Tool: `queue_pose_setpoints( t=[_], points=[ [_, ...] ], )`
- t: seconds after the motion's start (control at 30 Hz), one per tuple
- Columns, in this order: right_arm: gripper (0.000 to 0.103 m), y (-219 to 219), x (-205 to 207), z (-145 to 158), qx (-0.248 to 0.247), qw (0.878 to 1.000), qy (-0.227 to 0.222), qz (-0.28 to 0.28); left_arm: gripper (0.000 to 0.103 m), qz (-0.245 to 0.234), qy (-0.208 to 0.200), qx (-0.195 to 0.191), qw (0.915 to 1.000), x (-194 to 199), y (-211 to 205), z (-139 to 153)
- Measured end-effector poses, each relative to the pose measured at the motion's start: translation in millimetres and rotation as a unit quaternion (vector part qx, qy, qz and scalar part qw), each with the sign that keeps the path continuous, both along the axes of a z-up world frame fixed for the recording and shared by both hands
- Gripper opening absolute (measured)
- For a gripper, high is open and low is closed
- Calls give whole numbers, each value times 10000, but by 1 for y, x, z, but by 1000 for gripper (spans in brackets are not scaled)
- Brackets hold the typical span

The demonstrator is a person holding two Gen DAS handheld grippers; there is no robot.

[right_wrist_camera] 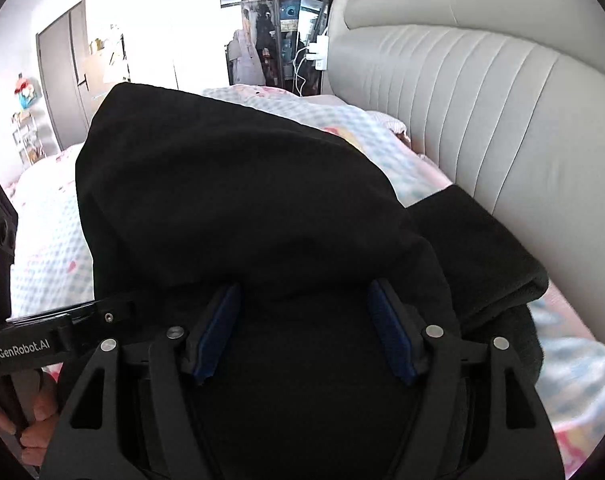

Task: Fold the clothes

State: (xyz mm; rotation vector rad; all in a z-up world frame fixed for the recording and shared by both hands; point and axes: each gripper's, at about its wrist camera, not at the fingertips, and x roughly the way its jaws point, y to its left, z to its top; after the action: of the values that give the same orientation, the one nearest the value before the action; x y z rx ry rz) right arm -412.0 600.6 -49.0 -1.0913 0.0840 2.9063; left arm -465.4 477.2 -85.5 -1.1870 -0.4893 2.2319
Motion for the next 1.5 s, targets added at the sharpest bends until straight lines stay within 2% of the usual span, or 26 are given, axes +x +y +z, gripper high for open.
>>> queue_pose_setpoints(
  t=[0.13, 0.17, 0.27, 0.37, 0.57, 0.63, 0.67, 0.73, 0.8, 0.97, 1.17, 1.23, 1.37, 1.5],
  points=[
    [72, -10, 17, 21, 192, 9996, -168, -142, 58, -156, 186, -293, 9993, 14, 3, 23],
    [73, -10, 7, 22, 204, 9993, -273, -179, 59, -187, 249, -357, 9989, 18, 3, 30],
    [84, -17, 13, 40, 76, 9989, -386, -268, 64, -51, 582, -406, 9975, 38, -14, 58],
    [91, -38, 34, 65, 112, 9993, -107, -353, 68, 139, 867, -404, 9953, 58, -38, 87],
    [95, -100, 66, 102, 326, 9992, 116, -176, 78, 658, 1234, -794, 9870, 100, -145, 136],
    [102, -126, 72, 108, 284, 9994, 166, -137, 82, 846, 1303, -892, 9838, 105, -178, 136],
    [102, -139, 76, 111, 263, 9994, 191, -117, 82, 1002, 1275, -996, 9817, 107, -202, 142],
    [102, -165, 83, 117, 254, 9995, 191, -3, 83, 1296, 1209, -1210, 9767, 101, -249, 148],
    [102, -201, 87, 119, 184, 9996, 138, 173, 83, 1549, 1235, -1452, 9694, 115, -290, 152],
    [102, -278, 107, 119, -35, 9991, 97, 407, 85, 2242, 1395, -2086, 9417, 174, -382, 169],
    [102, -366, 140, 119, 21, 9973, 56, 736, 86, 2692, 1278, -2557, 9197, 227, -449, 173],
    [102, -387, 156, 121, 110, 9968, 71, 783, 86, 2836, 1199, -2642, 9140, 243, -468, 174],
    [102, -415, 201, 126, 75, 9962, 169, 856, 88, 3084, 1325, -2602, 9053, 286, -495, 169],
    [102, -423, 249, 123, -12, 9951, 207, 965, 89, 3126, 1213, -2617, 9050, 326, -504, 153]
  ],
)
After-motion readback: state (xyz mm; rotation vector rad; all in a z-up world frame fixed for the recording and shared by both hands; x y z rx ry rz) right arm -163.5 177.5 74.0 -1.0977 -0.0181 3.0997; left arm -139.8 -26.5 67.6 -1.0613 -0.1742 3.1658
